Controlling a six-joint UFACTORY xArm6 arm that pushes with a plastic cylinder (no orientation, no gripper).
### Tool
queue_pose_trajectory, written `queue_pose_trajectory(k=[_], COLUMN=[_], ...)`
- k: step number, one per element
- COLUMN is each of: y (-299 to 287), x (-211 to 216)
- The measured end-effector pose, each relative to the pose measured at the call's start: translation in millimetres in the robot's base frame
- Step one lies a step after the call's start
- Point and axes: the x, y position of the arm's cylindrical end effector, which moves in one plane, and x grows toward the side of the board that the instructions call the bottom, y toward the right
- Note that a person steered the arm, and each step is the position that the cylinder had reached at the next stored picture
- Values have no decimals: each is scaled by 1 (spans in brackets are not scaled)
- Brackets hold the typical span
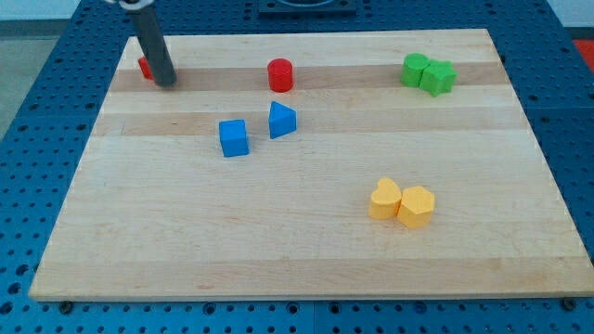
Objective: Push the green star below the red star
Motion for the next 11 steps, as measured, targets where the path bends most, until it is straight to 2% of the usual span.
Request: queue_pose_trajectory(k=[1,2,3,4,5,6,7,8,9,10,11], y=[27,117,215,297,267,191,144,124,65,35,61], x=[-16,-63,-73,-33,0,13,24,49,66,51,51])
